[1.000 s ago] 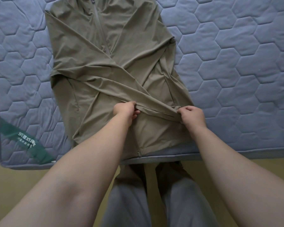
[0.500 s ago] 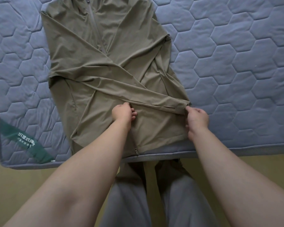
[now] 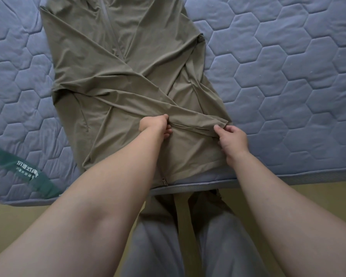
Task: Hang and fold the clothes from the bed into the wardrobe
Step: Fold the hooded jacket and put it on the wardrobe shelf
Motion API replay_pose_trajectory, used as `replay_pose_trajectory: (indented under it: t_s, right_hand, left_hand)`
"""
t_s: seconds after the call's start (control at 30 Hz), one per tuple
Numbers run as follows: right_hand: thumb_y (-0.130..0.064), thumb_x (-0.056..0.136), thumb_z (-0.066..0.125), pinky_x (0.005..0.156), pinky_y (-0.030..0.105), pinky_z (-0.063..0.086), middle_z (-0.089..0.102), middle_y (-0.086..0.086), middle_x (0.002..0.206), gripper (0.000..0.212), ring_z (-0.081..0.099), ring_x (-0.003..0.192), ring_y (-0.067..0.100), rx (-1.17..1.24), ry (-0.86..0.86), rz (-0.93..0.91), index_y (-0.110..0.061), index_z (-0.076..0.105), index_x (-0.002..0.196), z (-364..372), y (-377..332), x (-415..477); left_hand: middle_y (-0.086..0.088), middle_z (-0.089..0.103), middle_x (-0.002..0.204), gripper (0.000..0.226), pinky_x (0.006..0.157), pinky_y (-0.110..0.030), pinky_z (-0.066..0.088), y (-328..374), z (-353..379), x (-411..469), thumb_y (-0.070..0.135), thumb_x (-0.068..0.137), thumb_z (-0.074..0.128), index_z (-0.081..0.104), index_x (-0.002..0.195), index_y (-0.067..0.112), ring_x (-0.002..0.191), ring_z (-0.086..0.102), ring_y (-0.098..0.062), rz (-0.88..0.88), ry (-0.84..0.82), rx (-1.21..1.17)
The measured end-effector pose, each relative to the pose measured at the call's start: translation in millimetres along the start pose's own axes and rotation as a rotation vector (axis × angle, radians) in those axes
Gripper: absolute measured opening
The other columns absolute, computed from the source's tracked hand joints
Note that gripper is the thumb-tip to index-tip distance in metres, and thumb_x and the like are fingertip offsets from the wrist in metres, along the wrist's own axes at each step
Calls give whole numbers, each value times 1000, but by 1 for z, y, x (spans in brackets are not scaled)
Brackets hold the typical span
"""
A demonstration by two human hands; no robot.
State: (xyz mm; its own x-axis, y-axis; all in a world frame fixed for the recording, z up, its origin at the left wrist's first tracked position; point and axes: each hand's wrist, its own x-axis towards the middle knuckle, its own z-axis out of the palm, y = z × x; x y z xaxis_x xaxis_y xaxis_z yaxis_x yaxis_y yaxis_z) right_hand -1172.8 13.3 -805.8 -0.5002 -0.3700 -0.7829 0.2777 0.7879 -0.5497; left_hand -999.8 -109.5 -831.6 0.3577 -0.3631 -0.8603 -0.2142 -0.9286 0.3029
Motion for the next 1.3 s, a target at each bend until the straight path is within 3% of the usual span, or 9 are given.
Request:
replay_pose_trajectory:
  t_s: [0.2, 0.3, 0.43, 0.53, 0.6, 0.8, 0.97, 1.2, 1.3]
  right_hand:
    - [-3, 82, 68, 68, 29, 41, 59, -1, 79, 20, 49, 72, 13, 17, -77, 85, -20, 68, 90, -4, 0, -8]
    - [-16, 80, 67, 68, 33, 39, 56, 1, 78, 3, 48, 74, 18, -68, -108, 139, -19, 67, 79, -6, 8, -13]
    - [-78, 59, 65, 60, 32, 40, 54, -1, 96, 75, 49, 76, 17, -28, -135, 292, -20, 60, 106, -8, 12, -12]
    - [-91, 54, 58, 74, 37, 51, 61, 5, 123, 109, 59, 104, 28, -80, -80, 300, -12, 60, 130, -5, 9, -7]
    - [-83, 64, 63, 90, 41, 52, 63, 8, 128, 103, 59, 109, 29, -19, 15, 300, -8, 59, 134, -1, 4, -3]
    - [-14, 78, 75, 67, 31, 40, 60, 3, 89, 12, 52, 80, 18, 105, -58, 293, -18, 66, 83, 5, -10, -3]
    - [10, 68, 53, 64, 30, 38, 65, -1, 78, 29, 52, 81, 21, 257, -166, 161, -16, 66, 65, -5, 5, -15]
    - [-64, 92, 57, 83, 36, 52, 75, 1, 115, 53, 68, 103, 20, 243, -334, 402, -22, 68, 121, 0, 13, -8]
    - [-62, 93, 59, 97, 43, 54, 72, 3, 120, 57, 67, 111, 24, 105, -237, 295, -16, 66, 128, 6, 12, 0]
  left_hand:
    - [-3, 65, 70, 20, 52, -24, 46, -5, -1, -6, 14, 97, 58, 62, 78, 12, 53, 60, -14, 42, -42, -43]
    - [-3, 62, 72, 22, 51, -22, 45, -17, -9, -10, 16, 103, 54, 55, 81, 15, 54, 59, -13, 99, -98, -116]
    - [-4, 57, 73, 24, 48, -22, 47, -37, -21, -17, 15, 106, 48, 45, 83, 18, 58, 61, -16, 131, -138, -169]
    - [-5, 59, 75, 25, 47, -22, 49, -48, -29, -17, 16, 108, 45, 43, 83, 17, 54, 63, -14, 130, -139, -116]
    - [-6, 60, 75, 26, 45, -22, 48, -52, -32, -15, 16, 108, 46, 43, 82, 17, 52, 63, -13, 128, -134, -82]
    - [-8, 59, 75, 21, 41, -21, 48, -43, -32, -11, 9, 105, 44, 48, 85, 14, 56, 62, -19, 57, -103, -37]
    - [-9, 63, 81, 20, 41, -21, 51, -38, -27, -3, 11, 104, 39, 56, 111, 4, 57, 65, -19, -12, -138, 14]
    - [-10, 65, 80, 29, 42, -22, 52, -37, -27, 2, 10, 102, 37, 58, 119, 2, 57, 66, -20, -20, -125, 67]
    - [-10, 64, 78, 22, 41, -21, 51, -35, -27, 2, 8, 102, 37, 58, 108, 4, 57, 66, -20, -32, -128, 76]
